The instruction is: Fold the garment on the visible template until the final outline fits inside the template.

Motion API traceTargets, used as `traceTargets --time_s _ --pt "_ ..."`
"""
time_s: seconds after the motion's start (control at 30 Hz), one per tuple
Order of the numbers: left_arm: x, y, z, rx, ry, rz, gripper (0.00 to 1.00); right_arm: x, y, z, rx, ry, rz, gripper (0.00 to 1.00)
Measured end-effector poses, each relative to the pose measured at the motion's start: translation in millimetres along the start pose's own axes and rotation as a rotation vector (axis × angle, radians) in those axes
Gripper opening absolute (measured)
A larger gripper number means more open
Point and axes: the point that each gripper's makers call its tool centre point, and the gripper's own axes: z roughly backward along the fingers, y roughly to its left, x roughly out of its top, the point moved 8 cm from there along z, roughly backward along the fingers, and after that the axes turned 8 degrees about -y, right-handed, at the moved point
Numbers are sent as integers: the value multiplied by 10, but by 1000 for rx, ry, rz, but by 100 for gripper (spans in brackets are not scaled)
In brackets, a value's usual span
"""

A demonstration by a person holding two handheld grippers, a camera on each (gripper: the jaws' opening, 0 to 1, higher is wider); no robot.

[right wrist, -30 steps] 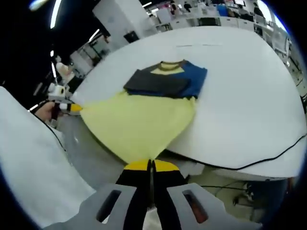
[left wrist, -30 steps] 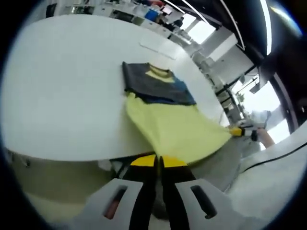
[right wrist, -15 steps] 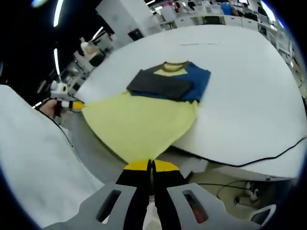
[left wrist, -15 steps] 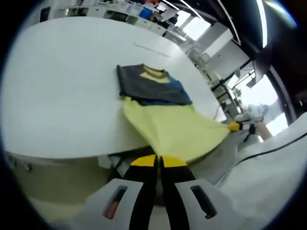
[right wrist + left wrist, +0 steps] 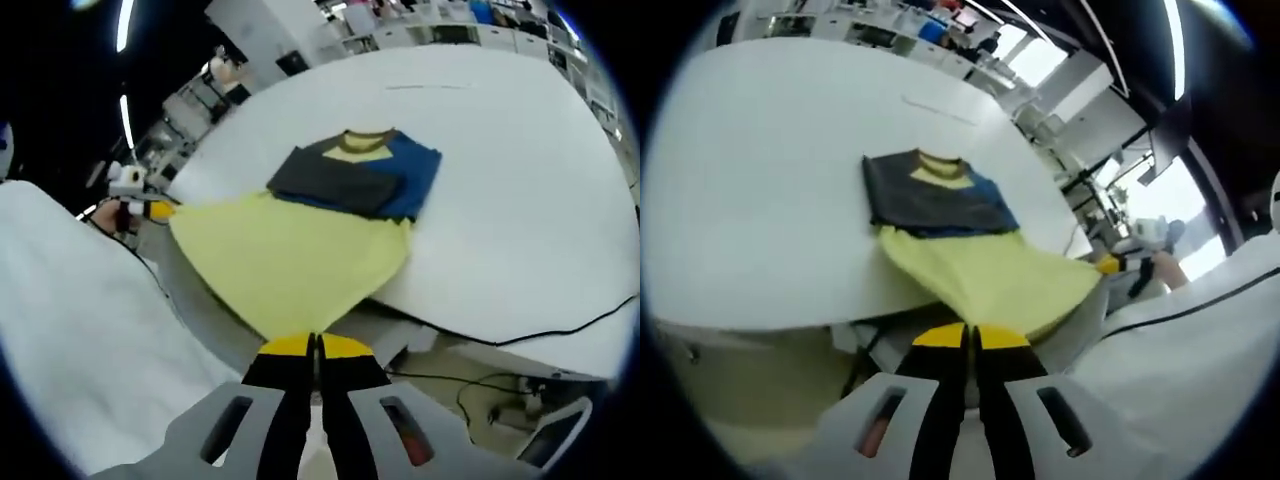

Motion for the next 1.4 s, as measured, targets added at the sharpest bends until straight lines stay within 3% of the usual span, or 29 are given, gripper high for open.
traceTargets --time_s 0.23,0.67,1.4 --pt "109 55 -111 8 -17 -2 0 187 -30 -16 -24 -38 20 2" --pt "568 167 -317 19 -78 -37 0 661 -202 -24 -61 -139 46 2" --pt "1070 584 -802 33 -39 -85 0 1160 -628 -287 -92 -142 77 2"
